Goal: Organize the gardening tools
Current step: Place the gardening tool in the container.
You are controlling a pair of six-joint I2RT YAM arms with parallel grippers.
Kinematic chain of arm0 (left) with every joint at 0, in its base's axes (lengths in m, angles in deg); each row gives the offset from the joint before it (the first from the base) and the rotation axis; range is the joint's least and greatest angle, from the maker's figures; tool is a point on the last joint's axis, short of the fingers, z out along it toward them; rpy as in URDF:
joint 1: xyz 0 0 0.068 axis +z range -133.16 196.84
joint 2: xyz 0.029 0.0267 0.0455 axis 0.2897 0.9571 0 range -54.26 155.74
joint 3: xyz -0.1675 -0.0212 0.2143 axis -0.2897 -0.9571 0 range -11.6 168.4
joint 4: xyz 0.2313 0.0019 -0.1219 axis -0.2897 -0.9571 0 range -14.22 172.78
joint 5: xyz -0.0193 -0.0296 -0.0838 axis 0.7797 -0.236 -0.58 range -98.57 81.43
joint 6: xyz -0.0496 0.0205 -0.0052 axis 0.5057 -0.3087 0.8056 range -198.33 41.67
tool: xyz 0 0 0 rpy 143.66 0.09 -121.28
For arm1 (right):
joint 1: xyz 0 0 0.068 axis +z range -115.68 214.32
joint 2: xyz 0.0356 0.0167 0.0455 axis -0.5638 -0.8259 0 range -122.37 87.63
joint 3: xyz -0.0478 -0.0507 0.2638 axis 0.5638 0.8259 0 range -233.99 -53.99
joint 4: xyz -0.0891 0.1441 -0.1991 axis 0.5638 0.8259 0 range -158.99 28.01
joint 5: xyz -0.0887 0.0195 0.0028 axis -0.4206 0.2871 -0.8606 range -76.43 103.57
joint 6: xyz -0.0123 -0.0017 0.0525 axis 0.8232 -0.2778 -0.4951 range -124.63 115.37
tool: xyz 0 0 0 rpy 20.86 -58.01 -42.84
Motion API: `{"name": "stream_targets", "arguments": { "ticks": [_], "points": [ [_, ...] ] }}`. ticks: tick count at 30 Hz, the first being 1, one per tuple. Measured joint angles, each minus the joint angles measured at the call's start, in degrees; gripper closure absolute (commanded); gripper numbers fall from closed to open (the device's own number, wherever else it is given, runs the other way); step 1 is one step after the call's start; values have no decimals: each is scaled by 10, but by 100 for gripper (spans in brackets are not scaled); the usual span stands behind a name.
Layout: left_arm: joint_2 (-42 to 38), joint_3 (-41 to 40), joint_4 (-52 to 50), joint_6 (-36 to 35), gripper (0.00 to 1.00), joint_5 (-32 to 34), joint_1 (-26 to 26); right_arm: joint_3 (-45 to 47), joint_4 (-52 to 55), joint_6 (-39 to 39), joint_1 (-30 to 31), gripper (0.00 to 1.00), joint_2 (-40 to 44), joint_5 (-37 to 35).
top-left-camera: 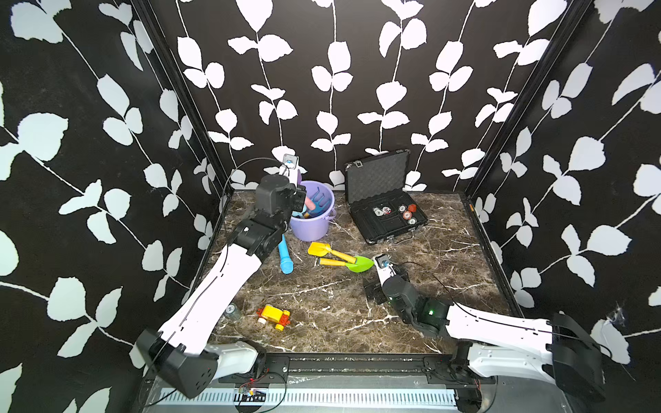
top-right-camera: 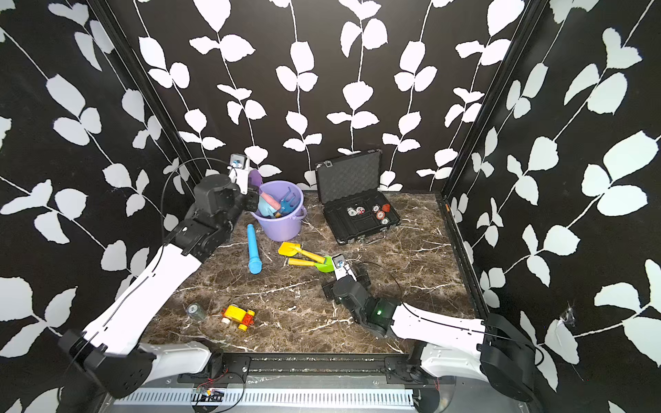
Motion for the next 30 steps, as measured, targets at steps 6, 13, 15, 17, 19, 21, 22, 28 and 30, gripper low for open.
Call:
{"name": "stream_targets", "arguments": {
  "ticks": [6, 13, 15, 17, 19, 21, 22, 28, 30],
  "points": [
    [90, 57, 9, -51, 100, 36, 1, 0, -2, -3, -2, 1, 0, -3],
    [191, 92, 15, -80, 100, 42, 7, 0, 0, -26, -30, 1, 0, 19],
    [217, 100, 15, -83, 100, 40, 10, 0, 0, -32, -40, 1, 0, 32],
    [242, 108, 15, -84, 100, 35, 13, 0, 0, -37, -51, 0, 0, 47],
    [265, 117, 14, -84, 100, 31, 14, 0, 0, -42, -65, 1, 0, 65],
    [285, 127, 14, -83, 100, 28, 17, -1, 1, -45, -79, 0, 0, 85],
    [294, 131, 13, -83, 100, 27, 17, -3, 4, -46, -85, 1, -1, 95],
    [325, 162, 7, -68, 100, 19, 24, -40, 19, -44, -118, 2, -36, 166],
    [330, 167, 7, -57, 100, 14, 30, -58, 25, -38, -125, 4, -54, 195]
  ]
}}
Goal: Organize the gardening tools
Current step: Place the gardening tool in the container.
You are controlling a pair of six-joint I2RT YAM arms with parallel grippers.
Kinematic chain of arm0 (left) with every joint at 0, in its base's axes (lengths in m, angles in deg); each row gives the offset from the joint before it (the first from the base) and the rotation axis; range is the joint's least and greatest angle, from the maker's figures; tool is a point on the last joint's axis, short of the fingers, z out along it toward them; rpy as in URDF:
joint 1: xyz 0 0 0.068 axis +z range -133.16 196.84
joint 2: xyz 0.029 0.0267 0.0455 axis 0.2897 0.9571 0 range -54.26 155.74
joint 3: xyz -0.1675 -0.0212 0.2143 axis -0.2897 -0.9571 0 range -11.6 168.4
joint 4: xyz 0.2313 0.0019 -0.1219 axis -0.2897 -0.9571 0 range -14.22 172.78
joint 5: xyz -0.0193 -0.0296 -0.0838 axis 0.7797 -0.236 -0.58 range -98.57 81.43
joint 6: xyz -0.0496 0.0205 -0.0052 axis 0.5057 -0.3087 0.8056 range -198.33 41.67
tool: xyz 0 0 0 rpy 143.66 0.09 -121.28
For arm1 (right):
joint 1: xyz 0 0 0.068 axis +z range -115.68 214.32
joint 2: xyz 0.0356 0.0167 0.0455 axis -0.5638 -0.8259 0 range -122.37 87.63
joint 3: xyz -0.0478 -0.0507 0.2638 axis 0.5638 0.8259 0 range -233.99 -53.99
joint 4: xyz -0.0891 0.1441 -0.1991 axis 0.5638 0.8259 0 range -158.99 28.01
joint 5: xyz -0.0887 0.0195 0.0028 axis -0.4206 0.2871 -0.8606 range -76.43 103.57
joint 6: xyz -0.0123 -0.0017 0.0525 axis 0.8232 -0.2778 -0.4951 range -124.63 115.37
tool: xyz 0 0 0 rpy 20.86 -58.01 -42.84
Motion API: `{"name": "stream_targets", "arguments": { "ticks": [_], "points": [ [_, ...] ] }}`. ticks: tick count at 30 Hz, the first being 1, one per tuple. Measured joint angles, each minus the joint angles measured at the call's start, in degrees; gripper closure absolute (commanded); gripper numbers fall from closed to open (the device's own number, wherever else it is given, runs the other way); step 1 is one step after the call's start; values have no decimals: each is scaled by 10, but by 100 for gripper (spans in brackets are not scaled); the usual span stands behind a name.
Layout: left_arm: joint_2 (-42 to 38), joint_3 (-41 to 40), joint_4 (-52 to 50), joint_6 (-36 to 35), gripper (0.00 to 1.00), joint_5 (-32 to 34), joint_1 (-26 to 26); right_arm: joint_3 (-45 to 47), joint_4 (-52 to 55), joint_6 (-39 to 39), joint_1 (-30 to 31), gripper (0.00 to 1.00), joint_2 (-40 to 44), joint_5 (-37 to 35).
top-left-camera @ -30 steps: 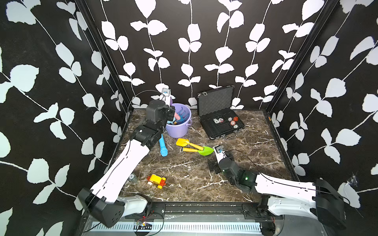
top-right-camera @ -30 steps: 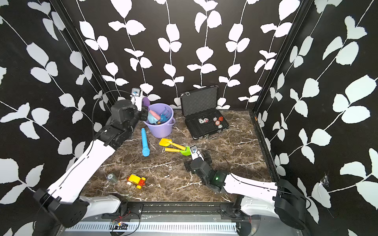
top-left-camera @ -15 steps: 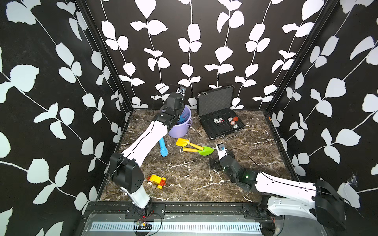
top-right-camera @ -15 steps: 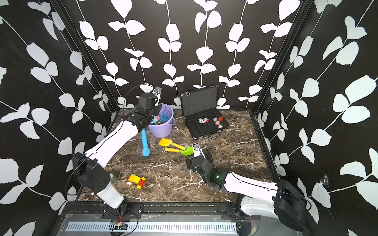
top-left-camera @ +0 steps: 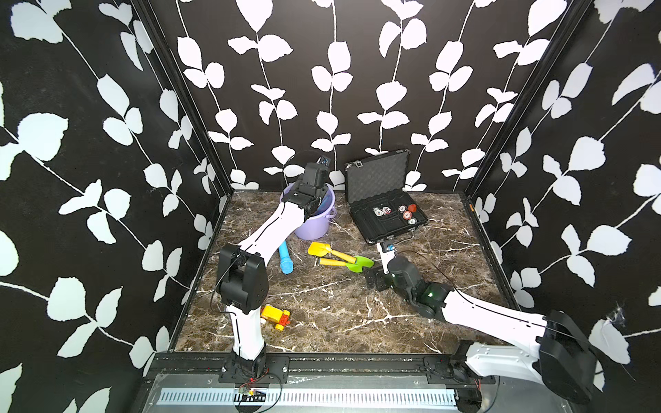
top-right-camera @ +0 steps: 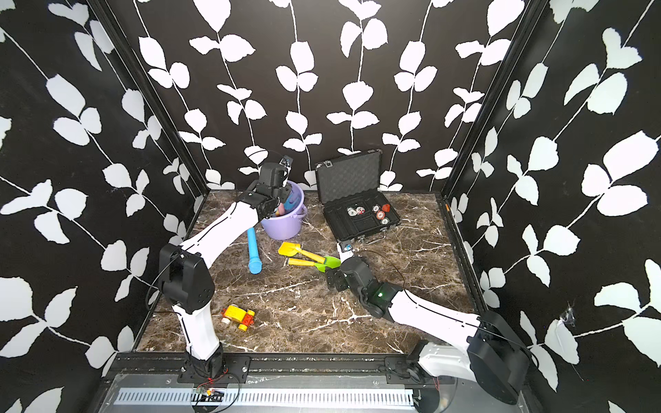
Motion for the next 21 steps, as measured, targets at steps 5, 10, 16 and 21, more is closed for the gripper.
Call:
{"name": "stream_targets", "arguments": {
  "ticks": [5, 10, 16, 21],
  "points": [
    [5, 5, -4, 28, 100, -11, 11, -59, 22, 17, -22, 10, -62, 73],
    [13, 10, -7, 41, 100, -11, 15, -112, 45, 39, -39, 12, -114, 129],
    [42, 14, -26, 41, 100, -20, 18, -177, 78, 62, -51, 16, -176, 163],
    [66, 14, -58, 33, 100, -24, 17, -219, 111, 82, -56, 17, -212, 176]
  ]
}}
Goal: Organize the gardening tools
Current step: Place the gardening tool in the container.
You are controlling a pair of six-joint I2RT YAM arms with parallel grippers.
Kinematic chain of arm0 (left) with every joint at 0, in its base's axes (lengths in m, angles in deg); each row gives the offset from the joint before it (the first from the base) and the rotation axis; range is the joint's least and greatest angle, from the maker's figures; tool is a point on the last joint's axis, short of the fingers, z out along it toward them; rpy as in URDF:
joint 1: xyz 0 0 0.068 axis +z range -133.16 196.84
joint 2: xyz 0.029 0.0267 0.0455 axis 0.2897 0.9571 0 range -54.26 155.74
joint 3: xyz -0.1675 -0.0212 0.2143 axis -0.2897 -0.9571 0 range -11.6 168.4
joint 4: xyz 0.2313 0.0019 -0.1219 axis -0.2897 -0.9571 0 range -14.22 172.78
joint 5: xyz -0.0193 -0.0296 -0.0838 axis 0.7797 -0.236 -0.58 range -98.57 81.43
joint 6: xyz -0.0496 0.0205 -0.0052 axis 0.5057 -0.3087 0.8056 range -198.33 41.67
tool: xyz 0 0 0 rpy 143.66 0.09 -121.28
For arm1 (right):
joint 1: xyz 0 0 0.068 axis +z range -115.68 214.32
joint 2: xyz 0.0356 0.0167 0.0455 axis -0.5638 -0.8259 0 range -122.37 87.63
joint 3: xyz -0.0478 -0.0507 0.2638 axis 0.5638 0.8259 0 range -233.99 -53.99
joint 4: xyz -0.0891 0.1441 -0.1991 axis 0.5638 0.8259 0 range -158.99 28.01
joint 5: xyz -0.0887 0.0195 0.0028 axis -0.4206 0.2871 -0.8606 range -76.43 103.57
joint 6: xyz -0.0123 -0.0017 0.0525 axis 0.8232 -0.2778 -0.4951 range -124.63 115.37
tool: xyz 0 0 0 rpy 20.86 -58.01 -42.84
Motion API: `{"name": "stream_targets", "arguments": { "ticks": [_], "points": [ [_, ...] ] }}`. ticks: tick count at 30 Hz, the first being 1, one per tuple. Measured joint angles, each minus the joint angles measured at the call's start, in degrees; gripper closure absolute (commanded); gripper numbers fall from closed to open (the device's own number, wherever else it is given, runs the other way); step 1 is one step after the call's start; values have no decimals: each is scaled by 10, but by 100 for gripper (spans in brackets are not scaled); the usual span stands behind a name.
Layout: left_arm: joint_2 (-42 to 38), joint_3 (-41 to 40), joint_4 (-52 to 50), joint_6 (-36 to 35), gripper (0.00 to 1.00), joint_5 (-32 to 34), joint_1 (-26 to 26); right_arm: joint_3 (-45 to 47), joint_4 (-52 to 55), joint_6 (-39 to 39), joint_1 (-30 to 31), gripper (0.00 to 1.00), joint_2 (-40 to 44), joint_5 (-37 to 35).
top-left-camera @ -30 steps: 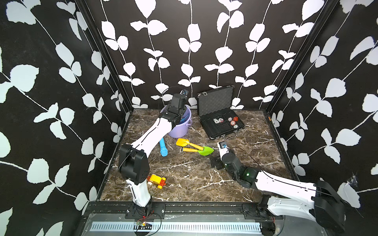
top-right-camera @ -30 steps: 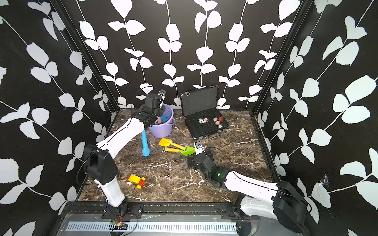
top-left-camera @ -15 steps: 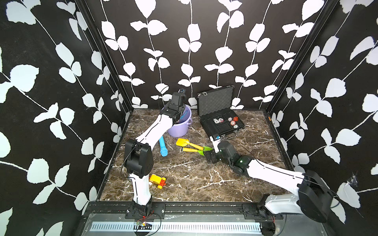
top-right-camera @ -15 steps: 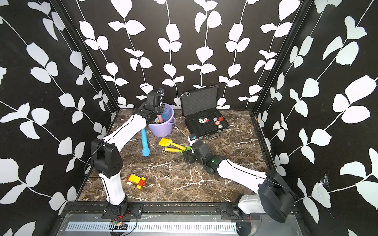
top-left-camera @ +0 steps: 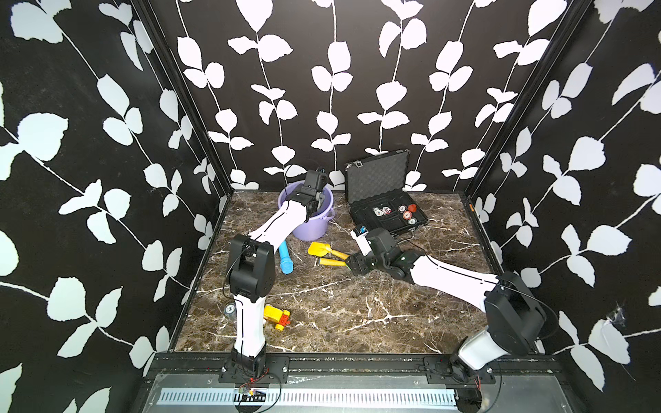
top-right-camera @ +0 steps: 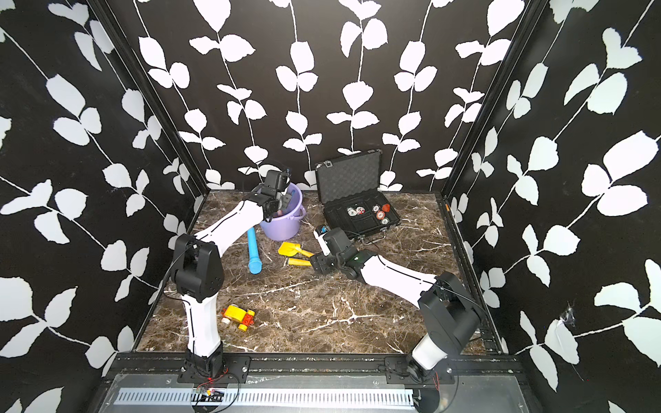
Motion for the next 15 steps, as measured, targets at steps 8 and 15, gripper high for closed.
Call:
{"name": "stream_targets", "arguments": {
  "ticks": [8, 15],
  "points": [
    [-3, 0, -13, -1, 94, -15, -1, -69, 36, 22, -7, 32, -68, 18],
    [7, 7, -41, 8, 61, -26, 0, -125, 72, 45, -8, 36, -125, 26]
  ]
}}
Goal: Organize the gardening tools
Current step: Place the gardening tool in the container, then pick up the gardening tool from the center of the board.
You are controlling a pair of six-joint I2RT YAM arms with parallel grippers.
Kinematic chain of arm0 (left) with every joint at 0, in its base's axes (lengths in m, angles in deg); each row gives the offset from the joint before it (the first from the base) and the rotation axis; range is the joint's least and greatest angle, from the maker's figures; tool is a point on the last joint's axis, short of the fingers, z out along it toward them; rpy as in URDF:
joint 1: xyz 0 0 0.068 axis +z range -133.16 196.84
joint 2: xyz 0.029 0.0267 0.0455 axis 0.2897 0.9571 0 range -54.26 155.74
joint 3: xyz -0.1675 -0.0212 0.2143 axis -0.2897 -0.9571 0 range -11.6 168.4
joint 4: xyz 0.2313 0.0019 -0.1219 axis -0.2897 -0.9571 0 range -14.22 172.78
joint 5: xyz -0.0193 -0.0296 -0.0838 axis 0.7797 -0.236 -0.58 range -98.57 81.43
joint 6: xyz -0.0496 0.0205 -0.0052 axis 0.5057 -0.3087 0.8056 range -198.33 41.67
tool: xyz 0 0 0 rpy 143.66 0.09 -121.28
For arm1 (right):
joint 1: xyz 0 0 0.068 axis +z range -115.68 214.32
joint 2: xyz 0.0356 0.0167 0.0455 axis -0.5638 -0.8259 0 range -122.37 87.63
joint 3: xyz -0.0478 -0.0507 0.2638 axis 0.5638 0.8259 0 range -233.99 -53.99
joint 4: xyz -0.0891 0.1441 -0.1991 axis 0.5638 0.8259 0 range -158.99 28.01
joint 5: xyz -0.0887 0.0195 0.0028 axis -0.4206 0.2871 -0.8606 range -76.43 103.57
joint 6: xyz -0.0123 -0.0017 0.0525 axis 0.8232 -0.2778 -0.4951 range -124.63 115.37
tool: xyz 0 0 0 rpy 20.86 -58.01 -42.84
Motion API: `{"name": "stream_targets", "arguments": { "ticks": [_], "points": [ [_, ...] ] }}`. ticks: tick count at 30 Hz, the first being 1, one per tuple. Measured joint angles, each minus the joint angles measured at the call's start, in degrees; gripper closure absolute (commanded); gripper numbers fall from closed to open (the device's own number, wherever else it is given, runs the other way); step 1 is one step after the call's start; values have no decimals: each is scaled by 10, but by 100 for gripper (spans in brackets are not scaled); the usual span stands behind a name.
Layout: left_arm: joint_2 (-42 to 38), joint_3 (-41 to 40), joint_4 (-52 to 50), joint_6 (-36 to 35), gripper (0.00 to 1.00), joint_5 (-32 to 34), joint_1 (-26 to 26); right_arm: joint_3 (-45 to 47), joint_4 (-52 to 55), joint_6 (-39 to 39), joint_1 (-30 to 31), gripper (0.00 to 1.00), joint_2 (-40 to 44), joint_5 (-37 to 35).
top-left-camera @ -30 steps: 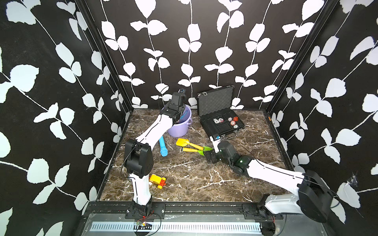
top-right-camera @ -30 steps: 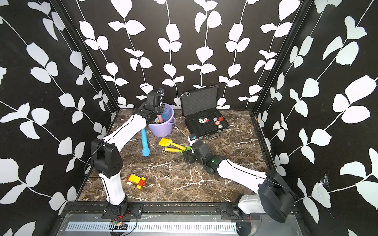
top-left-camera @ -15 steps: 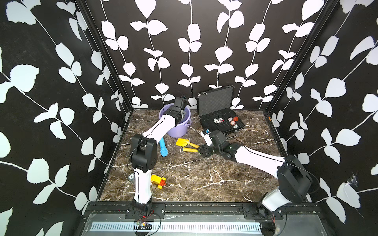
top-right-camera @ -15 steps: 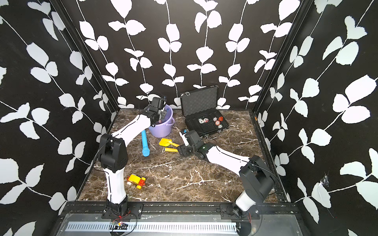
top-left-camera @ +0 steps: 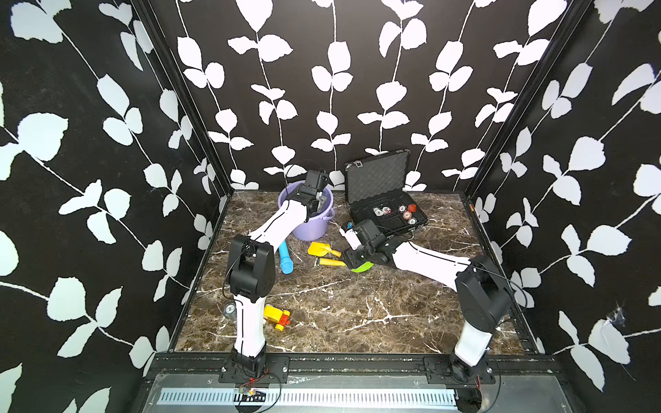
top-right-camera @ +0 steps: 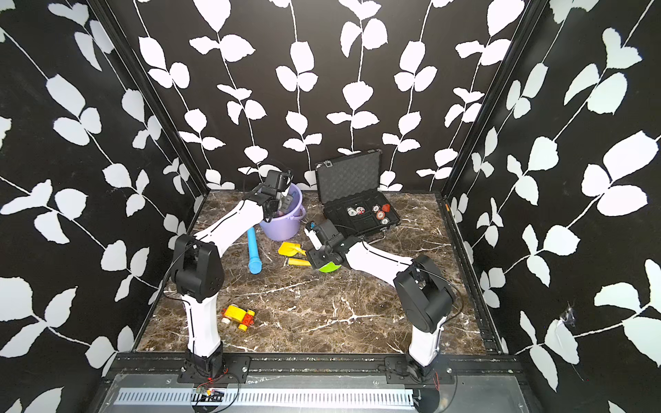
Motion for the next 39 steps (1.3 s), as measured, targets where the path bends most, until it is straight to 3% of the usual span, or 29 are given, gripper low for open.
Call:
{"name": "stream_targets", "arguments": {
  "ticks": [7, 14, 24, 39],
  "points": [
    [-8, -10, -22, 19, 52, -6, 0, -36, 28, 22, 0, 38, -32, -9],
    [-90, -55, -30, 44, 40, -6, 1, -68, 43, 38, 0, 40, -61, -12],
    [-251, -182, -17, 105, 2, -43, 1, -91, 63, 56, 0, 41, -93, -14],
    [-473, -459, 68, 213, 1, -141, 1, -136, 82, 71, 0, 46, -150, -32]
  ]
}}
